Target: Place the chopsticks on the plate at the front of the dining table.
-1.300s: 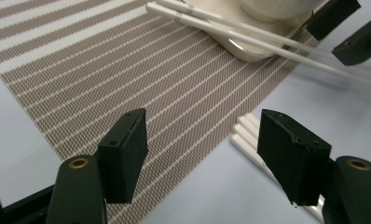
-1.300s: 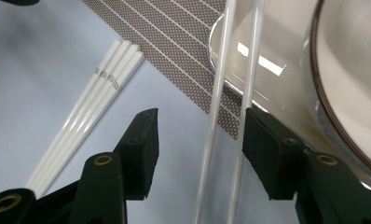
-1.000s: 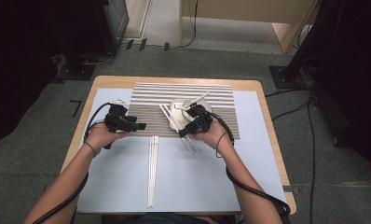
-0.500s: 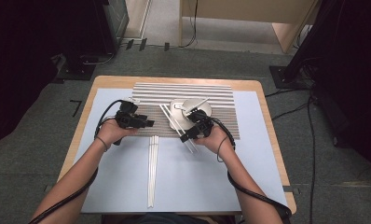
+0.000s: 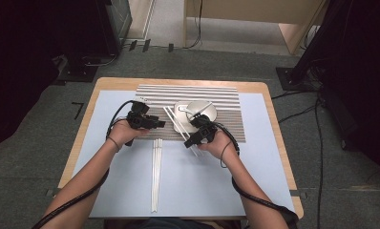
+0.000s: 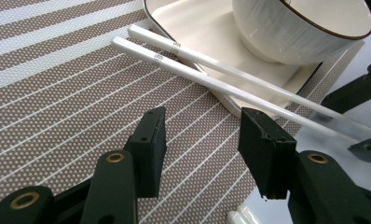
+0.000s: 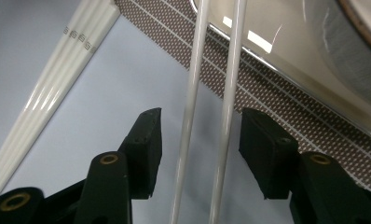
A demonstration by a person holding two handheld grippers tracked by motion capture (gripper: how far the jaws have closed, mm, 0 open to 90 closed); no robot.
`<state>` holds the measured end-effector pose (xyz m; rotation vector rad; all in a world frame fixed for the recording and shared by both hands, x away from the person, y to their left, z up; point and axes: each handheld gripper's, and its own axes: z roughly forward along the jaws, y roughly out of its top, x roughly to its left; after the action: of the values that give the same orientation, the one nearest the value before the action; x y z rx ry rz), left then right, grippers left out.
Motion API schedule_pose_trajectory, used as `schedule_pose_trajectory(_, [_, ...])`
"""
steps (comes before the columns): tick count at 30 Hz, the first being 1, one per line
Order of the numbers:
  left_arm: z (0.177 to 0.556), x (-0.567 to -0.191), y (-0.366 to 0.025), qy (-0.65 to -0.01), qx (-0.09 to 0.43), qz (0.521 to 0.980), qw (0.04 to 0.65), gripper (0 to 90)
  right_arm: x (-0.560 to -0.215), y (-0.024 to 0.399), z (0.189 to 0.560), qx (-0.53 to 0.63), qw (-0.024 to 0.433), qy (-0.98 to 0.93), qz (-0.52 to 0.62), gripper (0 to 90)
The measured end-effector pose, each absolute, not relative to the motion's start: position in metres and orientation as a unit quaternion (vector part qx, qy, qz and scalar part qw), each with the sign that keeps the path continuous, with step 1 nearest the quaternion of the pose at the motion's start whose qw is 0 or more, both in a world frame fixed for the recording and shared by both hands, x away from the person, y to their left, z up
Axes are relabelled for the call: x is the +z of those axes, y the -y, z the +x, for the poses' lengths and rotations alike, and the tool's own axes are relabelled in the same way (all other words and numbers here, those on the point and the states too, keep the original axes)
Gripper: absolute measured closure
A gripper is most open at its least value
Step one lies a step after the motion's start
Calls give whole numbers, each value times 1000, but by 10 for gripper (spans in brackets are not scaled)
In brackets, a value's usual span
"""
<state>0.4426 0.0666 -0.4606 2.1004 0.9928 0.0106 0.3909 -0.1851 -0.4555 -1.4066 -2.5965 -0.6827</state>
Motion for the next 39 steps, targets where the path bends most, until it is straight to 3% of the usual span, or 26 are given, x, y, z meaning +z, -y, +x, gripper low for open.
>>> schedule_pose_trajectory(13, [448, -468, -55, -384, 4, 836, 391, 457, -459, 181, 391, -221, 58, 851, -473, 617])
schedule_pose_trajectory(39, [453, -478, -33, -375, 9, 844, 383, 436, -461, 175, 393, -217, 68, 849, -476, 737])
